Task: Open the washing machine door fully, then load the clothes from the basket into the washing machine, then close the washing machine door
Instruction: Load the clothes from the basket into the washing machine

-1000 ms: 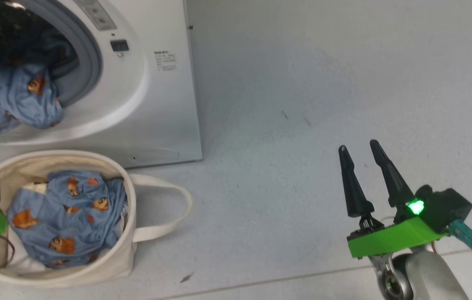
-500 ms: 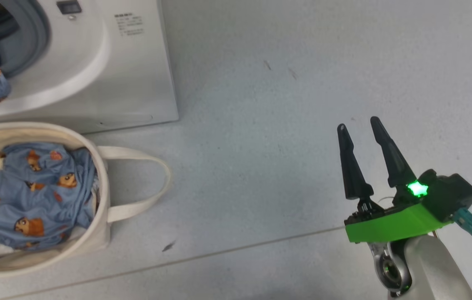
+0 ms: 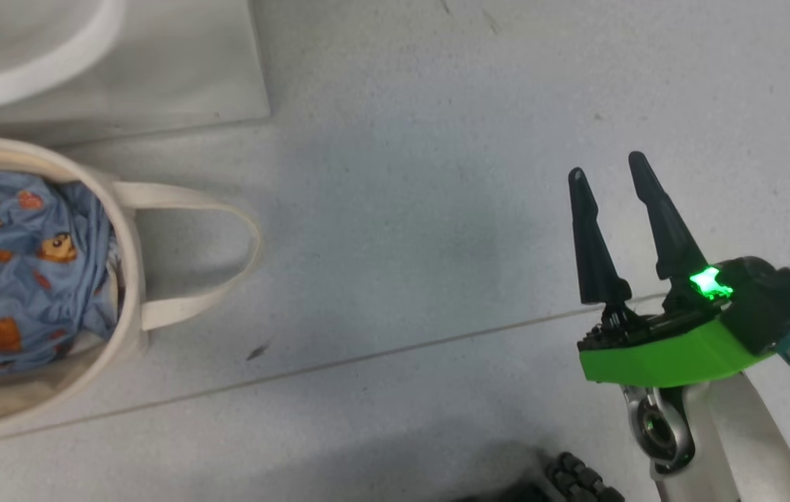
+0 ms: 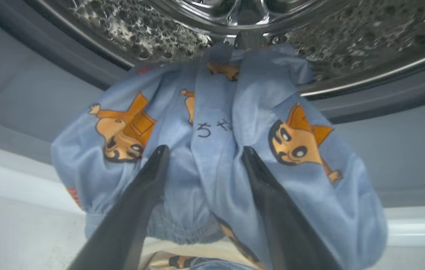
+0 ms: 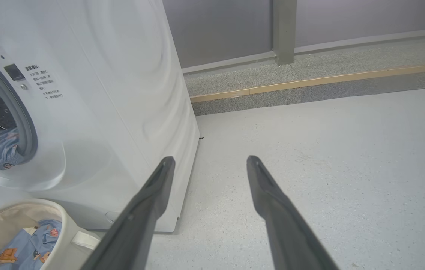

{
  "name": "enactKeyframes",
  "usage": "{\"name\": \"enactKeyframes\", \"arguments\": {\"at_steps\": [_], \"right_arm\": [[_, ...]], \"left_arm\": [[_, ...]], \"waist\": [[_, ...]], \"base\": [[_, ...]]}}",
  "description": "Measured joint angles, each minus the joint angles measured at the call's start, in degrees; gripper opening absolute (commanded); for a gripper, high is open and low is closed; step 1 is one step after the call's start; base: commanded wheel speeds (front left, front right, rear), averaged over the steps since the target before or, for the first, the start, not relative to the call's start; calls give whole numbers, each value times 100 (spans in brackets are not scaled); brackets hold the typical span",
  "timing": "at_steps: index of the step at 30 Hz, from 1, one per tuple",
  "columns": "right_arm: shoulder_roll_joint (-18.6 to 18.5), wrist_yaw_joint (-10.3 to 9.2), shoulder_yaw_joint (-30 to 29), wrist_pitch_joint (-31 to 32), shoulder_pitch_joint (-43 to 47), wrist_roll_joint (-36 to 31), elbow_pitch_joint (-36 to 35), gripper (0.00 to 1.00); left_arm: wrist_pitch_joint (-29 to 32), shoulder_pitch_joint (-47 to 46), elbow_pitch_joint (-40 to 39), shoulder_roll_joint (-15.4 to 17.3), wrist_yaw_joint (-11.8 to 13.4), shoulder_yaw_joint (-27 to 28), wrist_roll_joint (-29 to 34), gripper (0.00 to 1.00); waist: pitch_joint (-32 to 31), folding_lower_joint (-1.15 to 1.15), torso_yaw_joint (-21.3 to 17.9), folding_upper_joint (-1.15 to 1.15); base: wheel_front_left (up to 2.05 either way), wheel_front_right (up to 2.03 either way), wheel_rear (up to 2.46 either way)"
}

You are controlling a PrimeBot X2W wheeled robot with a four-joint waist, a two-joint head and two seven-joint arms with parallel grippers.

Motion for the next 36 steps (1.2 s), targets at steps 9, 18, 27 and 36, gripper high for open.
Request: {"name": "enactKeyframes", "arguments": {"at_steps": [9, 18, 27, 36], "right_arm": [[2, 0, -42, -15, -76, -31, -145, 100], [2, 0, -54, -15, -76, -62, -185, 100], [2, 0, -57, -16, -75, -62, -247, 100], [2, 0, -86, -16, -76, -82, -439, 100]], "left_arm": [[122, -614, 594, -66, -5, -475, 120, 77], [-16, -681, 245, -10, 0, -1021, -291, 0], [-950, -1067, -276, 175, 0, -1385, -526, 0], [-1388, -2259, -83, 347, 0, -1563, -503, 0]], "waist": [[265, -1, 50, 0], [302, -1, 121, 0], [384, -1, 160, 0], [675, -1, 141, 0]], "base": [[0, 0, 0], [0, 0, 0], [0, 0, 0], [0, 0, 0]]}}
